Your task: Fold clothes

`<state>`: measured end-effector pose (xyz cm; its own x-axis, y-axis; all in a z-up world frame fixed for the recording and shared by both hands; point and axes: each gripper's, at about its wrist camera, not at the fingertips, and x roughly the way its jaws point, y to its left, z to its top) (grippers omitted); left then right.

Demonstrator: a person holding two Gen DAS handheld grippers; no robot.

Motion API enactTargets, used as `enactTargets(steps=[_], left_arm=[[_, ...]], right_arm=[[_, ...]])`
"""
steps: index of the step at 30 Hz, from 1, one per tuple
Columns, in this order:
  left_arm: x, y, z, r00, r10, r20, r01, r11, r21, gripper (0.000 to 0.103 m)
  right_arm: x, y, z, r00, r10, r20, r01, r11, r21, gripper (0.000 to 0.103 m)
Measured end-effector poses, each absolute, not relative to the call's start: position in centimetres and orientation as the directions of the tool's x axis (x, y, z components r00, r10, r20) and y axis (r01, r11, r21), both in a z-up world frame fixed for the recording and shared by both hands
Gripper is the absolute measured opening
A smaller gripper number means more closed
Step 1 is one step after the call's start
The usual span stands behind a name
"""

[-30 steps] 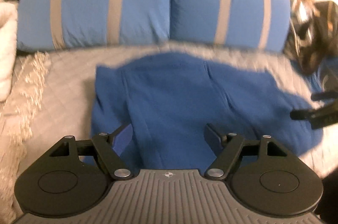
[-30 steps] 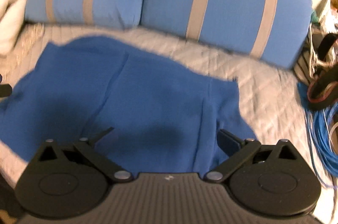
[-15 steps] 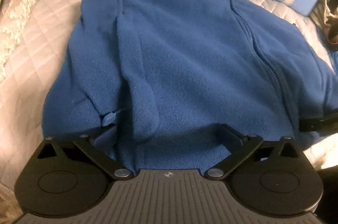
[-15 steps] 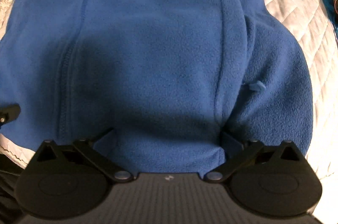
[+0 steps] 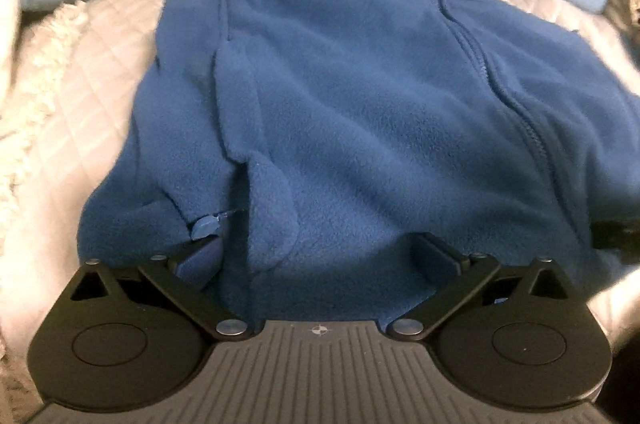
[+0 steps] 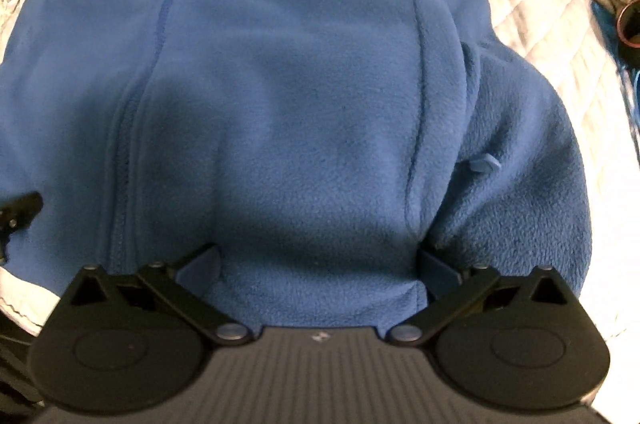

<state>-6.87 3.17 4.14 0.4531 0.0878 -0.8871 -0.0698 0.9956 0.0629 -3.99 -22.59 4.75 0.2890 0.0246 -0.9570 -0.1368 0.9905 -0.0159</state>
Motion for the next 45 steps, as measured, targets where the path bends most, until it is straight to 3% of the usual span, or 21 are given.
enactTargets(steps=[3,11,20,24,28,36,41,45], left_arm=[[-7.9,2.6,4.2,0.492,0.131,-0.861,-0.100,0.991,0.093,0.103],[-11.3,3.5,5.0,0.608,0.061,-0.792,-0.086,0.996,0.011,0.103],[-12.2,4.2,5.8,0.598,0.015,-0.801,-0.035,0.999,-0.008,0.103],[-12.2,4.3,5.6,0.588,0.008,-0.808,-0.027,1.000,-0.010,0.103],[-12.1,4.0,5.5,0.585,0.017,-0.811,-0.025,1.000,0.003,0.103],[-11.7,4.4,6.0,0.562,-0.018,-0.827,0.011,1.000,-0.014,0.103],[-11.5,5.1,7.2,0.576,-0.054,-0.815,0.008,0.998,-0.061,0.103],[-11.5,6.8,10.0,0.624,-0.086,-0.777,0.004,0.994,-0.106,0.103]], right_arm=[[-5.9,-22.6,4.9,0.349,0.033,-0.937,-0.144,0.989,-0.019,0.102],[-9.0,-23.5,6.6,0.491,0.149,-0.858,-0.206,0.977,0.052,0.102],[-9.7,-26.5,11.4,0.564,0.147,-0.813,-0.206,0.978,0.034,0.102],[-4.3,-30.6,9.0,0.497,0.121,-0.859,-0.099,0.992,0.083,0.102],[-1.9,-32.4,5.2,0.433,0.188,-0.881,-0.035,0.981,0.192,0.102],[-1.0,-31.0,9.7,0.505,0.120,-0.855,-0.042,0.992,0.115,0.102],[2.0,-31.8,5.8,0.406,0.095,-0.909,-0.008,0.995,0.100,0.103],[1.9,-32.2,7.4,0.426,0.126,-0.896,-0.061,0.992,0.110,0.102]])
